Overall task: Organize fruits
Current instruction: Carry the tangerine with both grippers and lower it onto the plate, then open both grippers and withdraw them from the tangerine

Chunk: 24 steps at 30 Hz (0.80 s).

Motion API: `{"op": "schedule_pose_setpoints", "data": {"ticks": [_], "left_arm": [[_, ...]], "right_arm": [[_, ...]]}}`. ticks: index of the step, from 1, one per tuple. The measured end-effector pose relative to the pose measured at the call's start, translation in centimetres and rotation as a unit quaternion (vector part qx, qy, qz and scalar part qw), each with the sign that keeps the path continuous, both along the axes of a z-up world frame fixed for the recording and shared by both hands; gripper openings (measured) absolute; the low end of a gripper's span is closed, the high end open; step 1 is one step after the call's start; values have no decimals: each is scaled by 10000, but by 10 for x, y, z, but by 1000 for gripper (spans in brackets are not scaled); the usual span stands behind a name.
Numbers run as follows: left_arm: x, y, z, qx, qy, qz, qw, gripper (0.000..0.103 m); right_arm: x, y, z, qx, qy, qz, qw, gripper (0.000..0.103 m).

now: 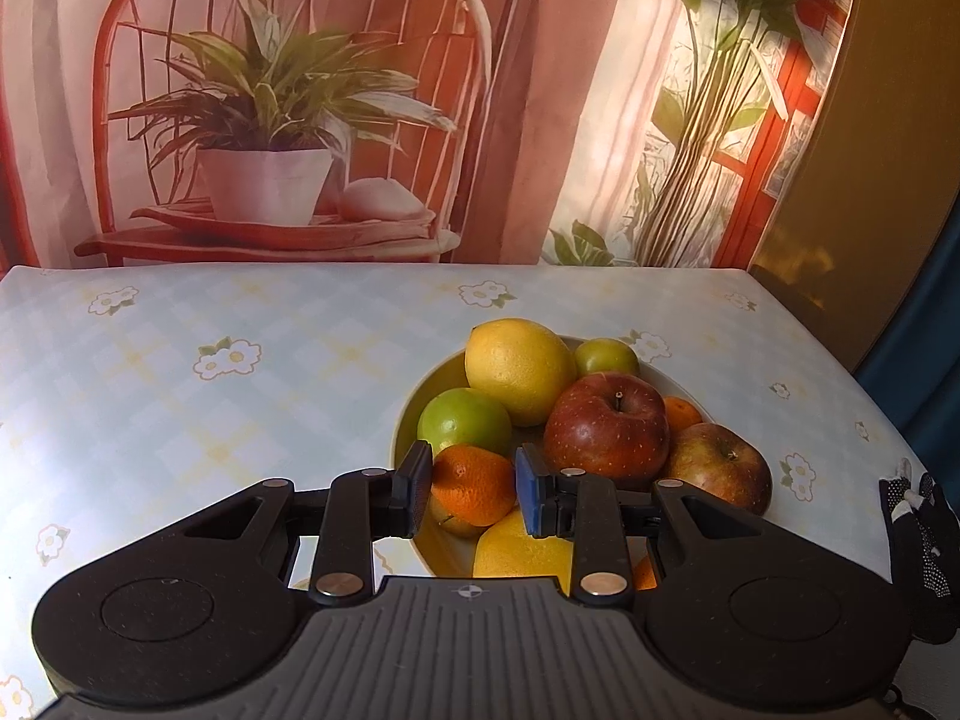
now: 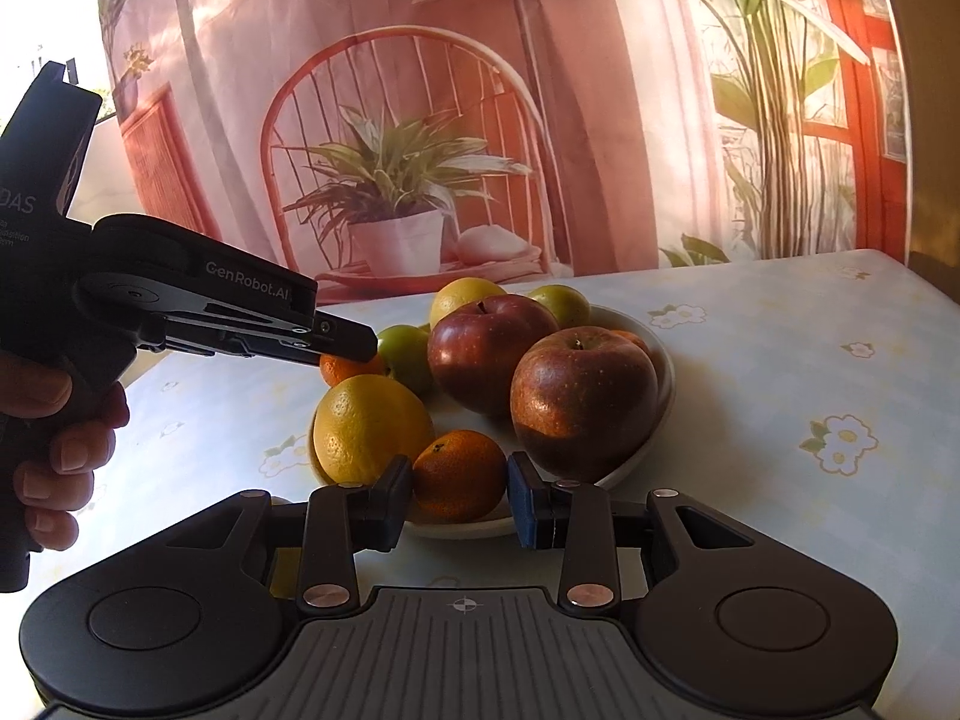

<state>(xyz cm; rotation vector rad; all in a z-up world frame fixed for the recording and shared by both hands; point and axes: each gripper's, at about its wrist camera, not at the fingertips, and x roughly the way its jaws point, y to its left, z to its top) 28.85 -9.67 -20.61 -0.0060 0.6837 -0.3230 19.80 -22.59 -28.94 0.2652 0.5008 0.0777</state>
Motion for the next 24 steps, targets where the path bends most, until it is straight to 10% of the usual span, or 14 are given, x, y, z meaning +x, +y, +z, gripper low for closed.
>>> {"op": "schedule_pose_setpoints", "data": {"ticks": [24], "left_arm": [[-30, 18, 17, -61, -334, 66, 9994, 33]], "right_arm": [[-17, -8, 2, 251, -195, 1, 9995, 33]]}}
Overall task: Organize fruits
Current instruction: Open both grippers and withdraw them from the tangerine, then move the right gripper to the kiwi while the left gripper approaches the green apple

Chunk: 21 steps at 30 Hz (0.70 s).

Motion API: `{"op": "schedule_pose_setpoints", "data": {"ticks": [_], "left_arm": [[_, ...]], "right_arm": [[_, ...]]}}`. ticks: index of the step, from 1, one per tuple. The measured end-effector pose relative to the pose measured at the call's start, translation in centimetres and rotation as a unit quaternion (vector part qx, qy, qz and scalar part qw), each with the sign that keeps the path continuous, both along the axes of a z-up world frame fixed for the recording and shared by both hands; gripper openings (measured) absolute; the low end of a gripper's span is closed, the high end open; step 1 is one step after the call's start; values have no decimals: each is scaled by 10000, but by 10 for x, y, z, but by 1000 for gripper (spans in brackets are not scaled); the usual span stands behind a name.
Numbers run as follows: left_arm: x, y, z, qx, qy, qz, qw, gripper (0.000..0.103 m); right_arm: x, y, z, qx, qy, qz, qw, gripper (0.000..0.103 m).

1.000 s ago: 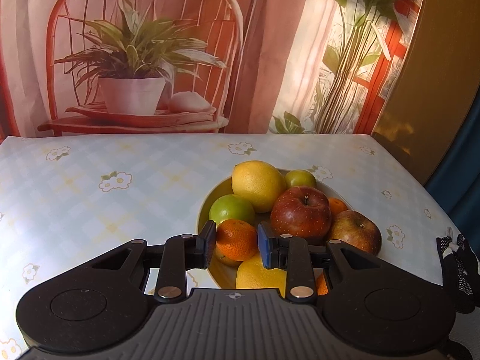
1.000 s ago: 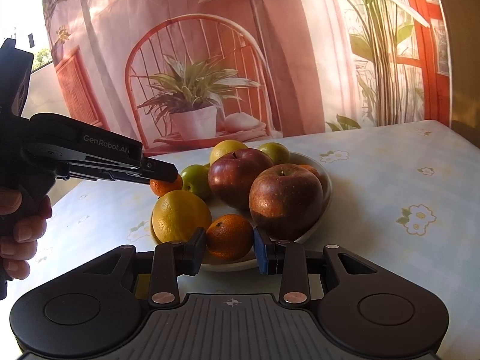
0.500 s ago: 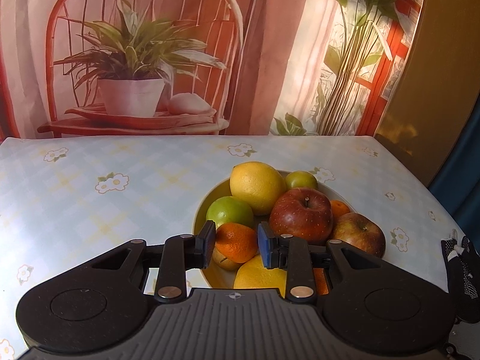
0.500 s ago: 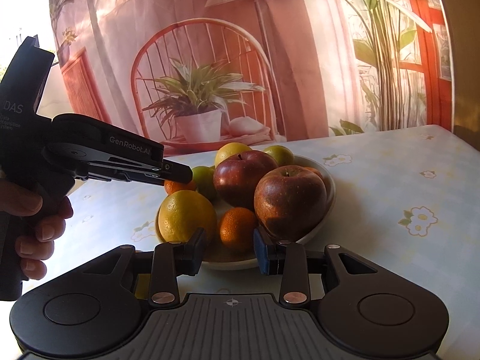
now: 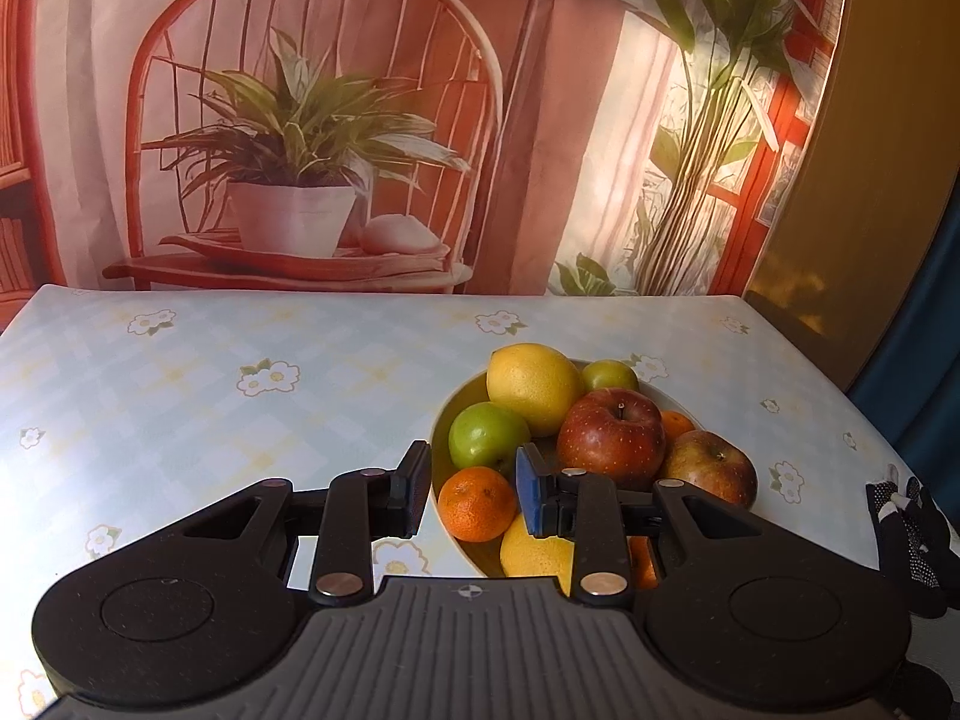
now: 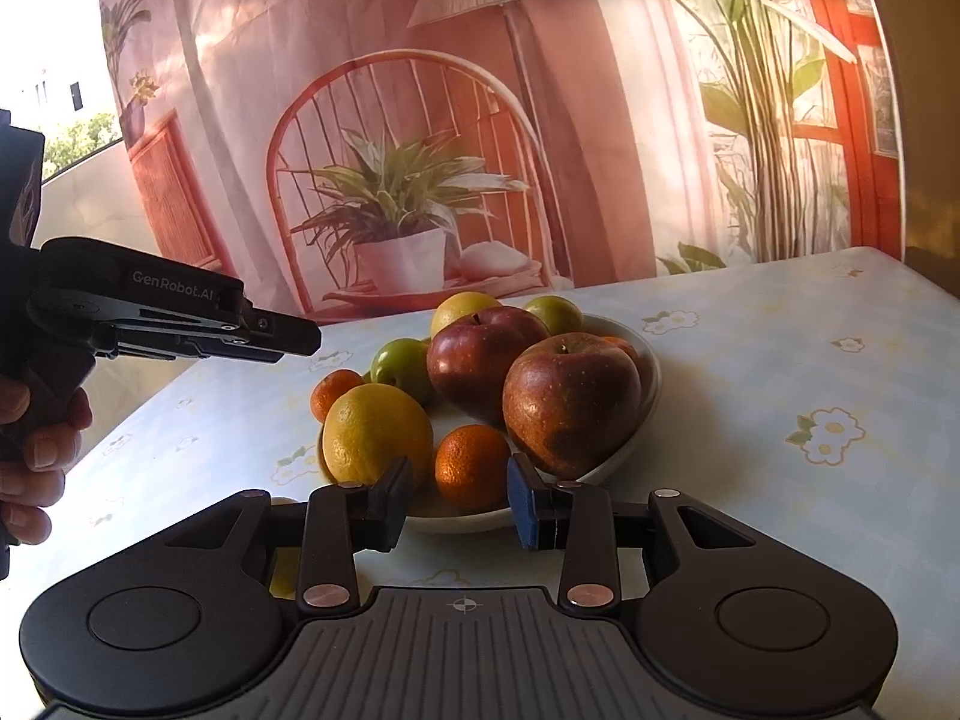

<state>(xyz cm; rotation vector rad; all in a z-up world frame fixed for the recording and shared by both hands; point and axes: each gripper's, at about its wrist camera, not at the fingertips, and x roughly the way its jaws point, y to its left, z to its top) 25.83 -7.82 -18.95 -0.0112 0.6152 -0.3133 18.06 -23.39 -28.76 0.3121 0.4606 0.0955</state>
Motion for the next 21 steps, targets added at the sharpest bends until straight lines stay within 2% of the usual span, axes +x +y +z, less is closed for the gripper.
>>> {"op": "schedule_pose_setpoints", "data": {"ticks": [3, 7, 12, 21], "left_arm": [[-12, 7, 0, 14, -9, -55, 10000, 33], [-26, 17, -3, 65, 43, -118, 9999, 33], [-38, 25, -6, 92, 52, -127, 9999, 33], [-46, 36, -16, 1, 137, -14, 9999, 33]], "right_arm": [[-7, 1, 1, 96, -3, 118, 9999, 33], [-10, 15, 1, -127, 82, 586, 9982, 32], [-12, 32, 2, -411, 55, 893, 9951, 32], [-12, 42, 2, -576, 110, 1400, 9884, 32]]}}
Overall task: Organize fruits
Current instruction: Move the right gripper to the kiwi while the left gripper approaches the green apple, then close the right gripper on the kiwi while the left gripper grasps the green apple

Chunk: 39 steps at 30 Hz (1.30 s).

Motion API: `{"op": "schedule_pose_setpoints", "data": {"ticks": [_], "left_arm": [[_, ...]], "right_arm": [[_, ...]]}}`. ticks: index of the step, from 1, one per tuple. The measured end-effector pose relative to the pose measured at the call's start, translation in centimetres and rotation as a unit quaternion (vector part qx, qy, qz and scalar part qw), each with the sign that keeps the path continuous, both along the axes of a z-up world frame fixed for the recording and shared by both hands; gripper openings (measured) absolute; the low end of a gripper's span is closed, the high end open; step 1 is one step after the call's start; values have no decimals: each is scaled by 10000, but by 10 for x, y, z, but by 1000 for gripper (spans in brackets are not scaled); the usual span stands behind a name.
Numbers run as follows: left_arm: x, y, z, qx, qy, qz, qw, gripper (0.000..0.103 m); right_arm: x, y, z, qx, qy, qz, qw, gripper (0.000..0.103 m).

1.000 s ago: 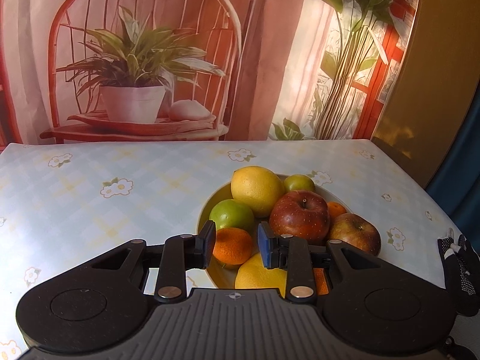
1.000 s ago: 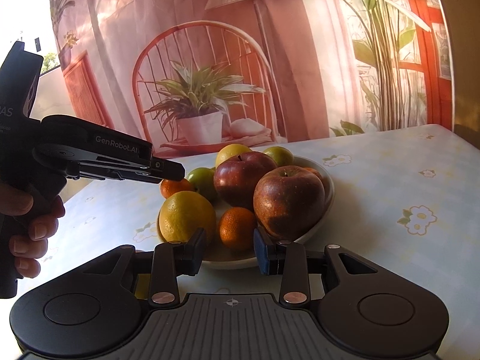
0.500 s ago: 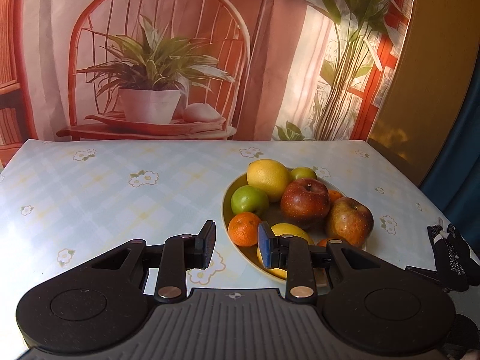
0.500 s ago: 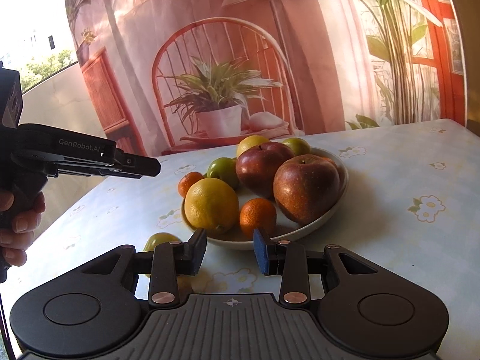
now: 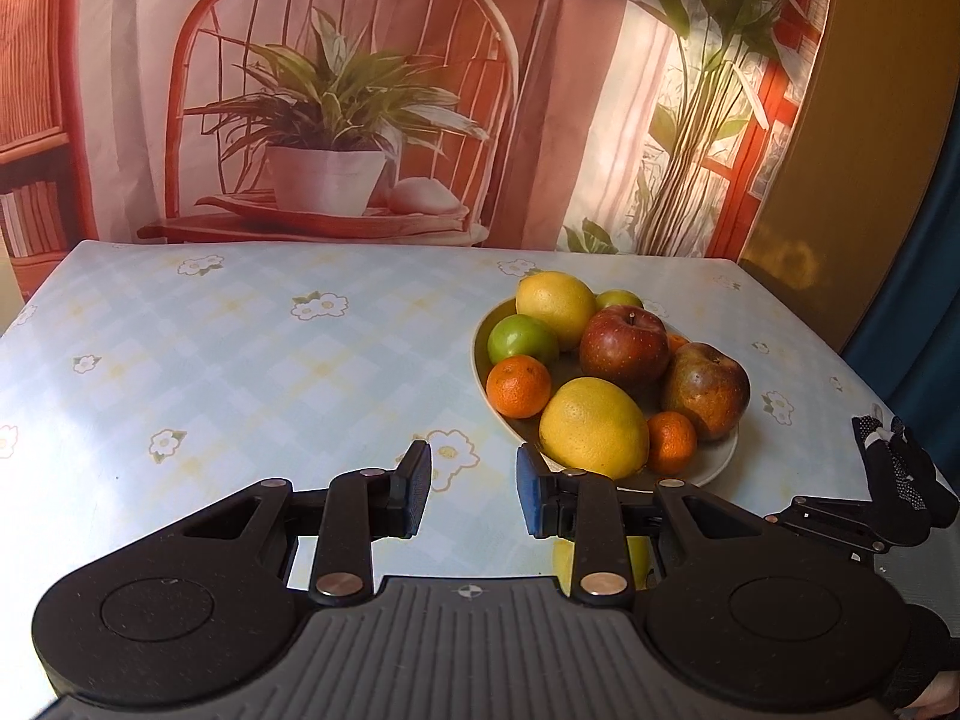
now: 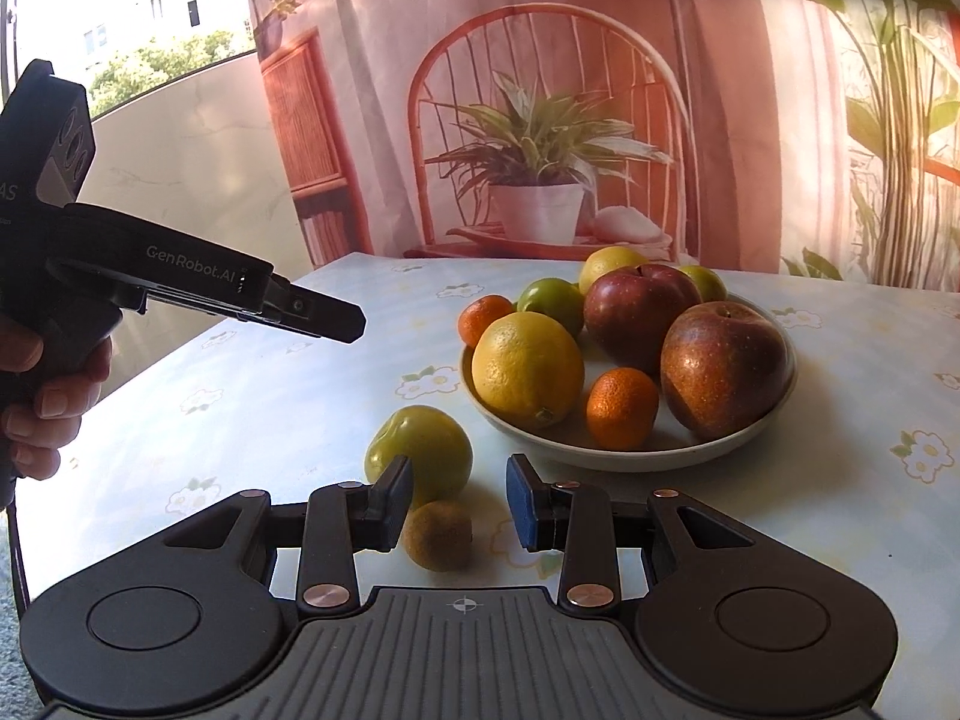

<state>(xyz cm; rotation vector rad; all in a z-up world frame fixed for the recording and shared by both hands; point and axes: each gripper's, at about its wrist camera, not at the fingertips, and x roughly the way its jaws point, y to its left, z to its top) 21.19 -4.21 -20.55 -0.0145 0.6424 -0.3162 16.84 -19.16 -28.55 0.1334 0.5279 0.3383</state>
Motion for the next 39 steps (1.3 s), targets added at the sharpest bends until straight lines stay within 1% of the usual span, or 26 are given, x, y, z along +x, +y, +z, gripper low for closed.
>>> {"op": "schedule_pose_setpoints", "data": {"ticks": [4, 8, 14, 16, 17, 22, 24, 26, 27, 28, 35, 39], "left_arm": [[-2, 4, -2, -111, 39, 58, 9999, 33], [-5, 5, -5, -127, 62, 34, 9999, 33], [-7, 3, -7, -161, 88, -8, 9998, 33], [-8, 2, -7, -181, 95, -46, 9998, 33], [-8, 1, -7, -185, 97, -68, 9998, 33], [-9, -3, -9, -184, 106, -158, 9996, 33], [-10, -5, -9, -188, 108, -197, 9996, 34], [-11, -7, -10, -182, 122, -237, 9995, 35], [-11, -9, -10, -177, 128, -261, 9994, 36], [-11, -11, -11, -171, 127, -289, 9994, 40], [-15, -30, -21, 16, 167, -757, 9970, 41], [-13, -40, -29, 148, 254, -907, 9954, 41]], "right_arm": [[-2, 3, -2, -113, 53, 223, 9997, 32], [-4, 7, -4, -207, 109, 323, 9992, 31], [-2, 12, -7, -400, 295, 267, 9984, 30], [0, 12, -7, -421, 341, 269, 9982, 28], [0, 12, -7, -428, 341, 268, 9981, 24], [-1, 10, -7, -409, 251, 232, 9986, 24], [-3, 6, -6, -333, 187, 155, 9992, 24], [-5, -2, -4, -143, 108, -5, 9998, 24], [-6, -6, -4, -12, 51, -108, 9999, 24], [-7, -11, -3, 94, 3, -226, 9997, 24], [-9, -36, -3, 590, -89, -847, 9946, 24], [-9, -51, -7, 942, -64, -1090, 9895, 24]]}}
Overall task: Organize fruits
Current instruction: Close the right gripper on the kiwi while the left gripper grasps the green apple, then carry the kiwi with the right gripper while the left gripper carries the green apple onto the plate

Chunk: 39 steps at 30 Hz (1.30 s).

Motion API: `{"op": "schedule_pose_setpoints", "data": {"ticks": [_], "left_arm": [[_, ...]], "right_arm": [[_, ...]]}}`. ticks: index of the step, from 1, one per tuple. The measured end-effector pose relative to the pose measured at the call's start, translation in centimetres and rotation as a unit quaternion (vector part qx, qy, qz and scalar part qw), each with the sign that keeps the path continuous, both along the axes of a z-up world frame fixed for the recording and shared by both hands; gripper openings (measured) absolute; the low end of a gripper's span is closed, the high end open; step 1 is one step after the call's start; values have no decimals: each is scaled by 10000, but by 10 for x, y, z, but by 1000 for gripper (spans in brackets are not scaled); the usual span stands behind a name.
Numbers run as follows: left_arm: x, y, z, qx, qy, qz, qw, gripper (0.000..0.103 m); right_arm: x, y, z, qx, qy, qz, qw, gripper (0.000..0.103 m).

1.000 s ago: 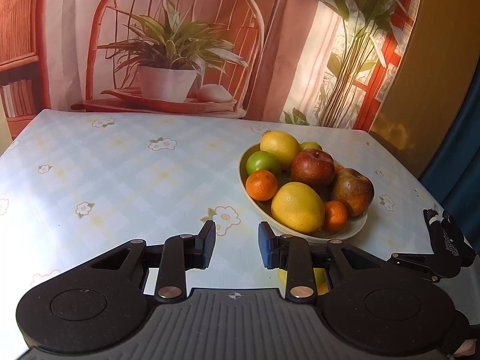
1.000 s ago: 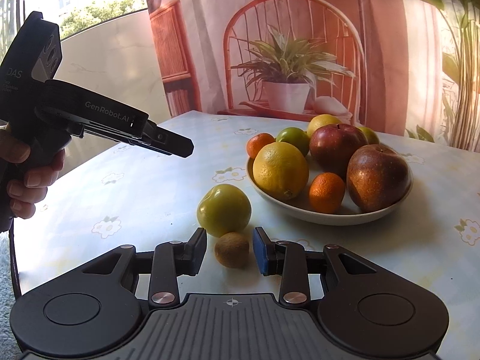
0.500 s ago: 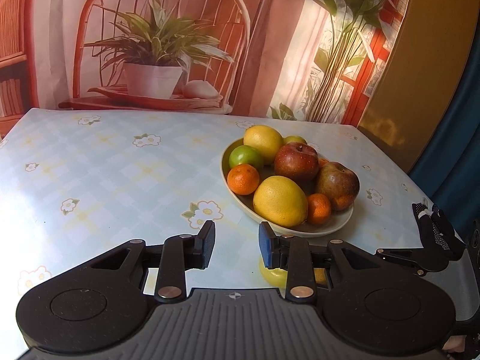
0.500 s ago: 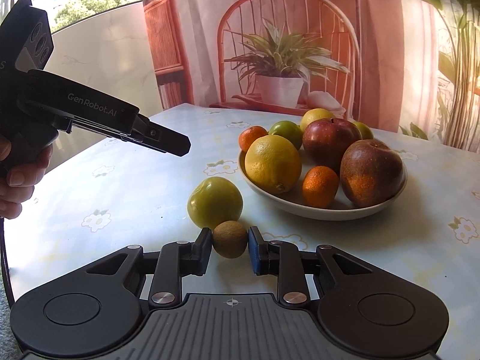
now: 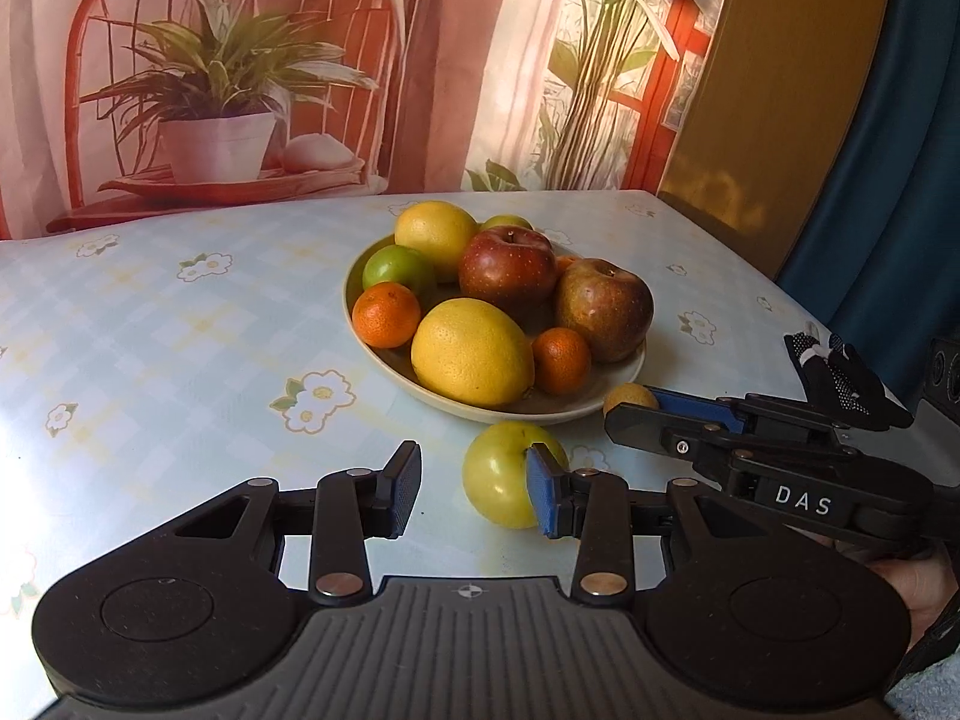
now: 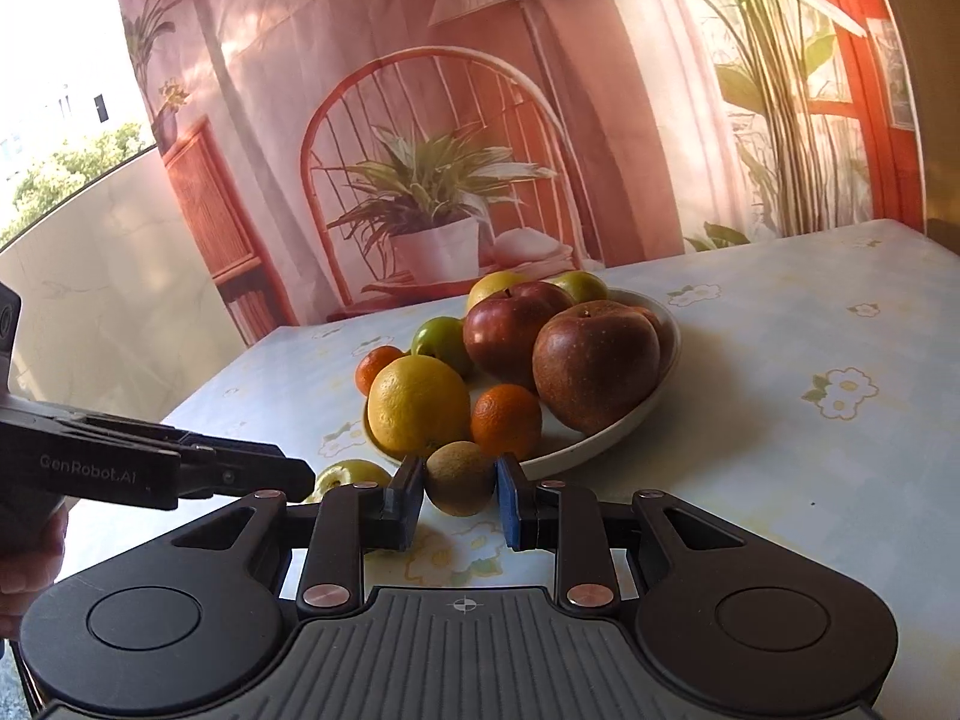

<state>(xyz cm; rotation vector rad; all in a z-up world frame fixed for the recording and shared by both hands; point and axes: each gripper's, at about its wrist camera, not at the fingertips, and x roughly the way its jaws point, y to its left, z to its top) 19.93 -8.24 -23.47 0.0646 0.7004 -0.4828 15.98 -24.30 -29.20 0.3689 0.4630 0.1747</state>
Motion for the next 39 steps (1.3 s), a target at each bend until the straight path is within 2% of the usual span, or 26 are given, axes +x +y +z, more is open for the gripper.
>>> {"op": "schedule_pose_setpoints", "data": {"ticks": [1, 2, 4, 9, 16, 31, 34, 39], "left_arm": [[1, -2, -2, 16, 28, -27, 10000, 43], [2, -3, -3, -7, 12, -49, 10000, 50], [4, -5, -5, -22, 5, -77, 10000, 52], [7, -14, -7, -65, 57, -239, 9997, 52], [9, -26, -14, 23, 120, -501, 9987, 52], [17, -35, -30, 408, 131, -395, 9983, 52], [17, -32, -31, 371, 161, -422, 9983, 50], [11, -27, -25, 441, -15, -433, 9981, 50]], "right_arm": [[0, -2, -1, 100, 0, -35, 9999, 24], [0, -4, -2, 135, -8, -59, 9999, 24], [0, -5, -2, 139, -18, -77, 9999, 24], [0, -3, -2, 92, 4, -113, 9999, 24], [0, -11, -3, 313, 45, -336, 9989, 24], [2, -8, -3, 219, 99, -263, 9994, 24], [2, -7, -3, 192, 112, -253, 9994, 24], [2, -6, -3, 161, 107, -244, 9995, 24]]}}
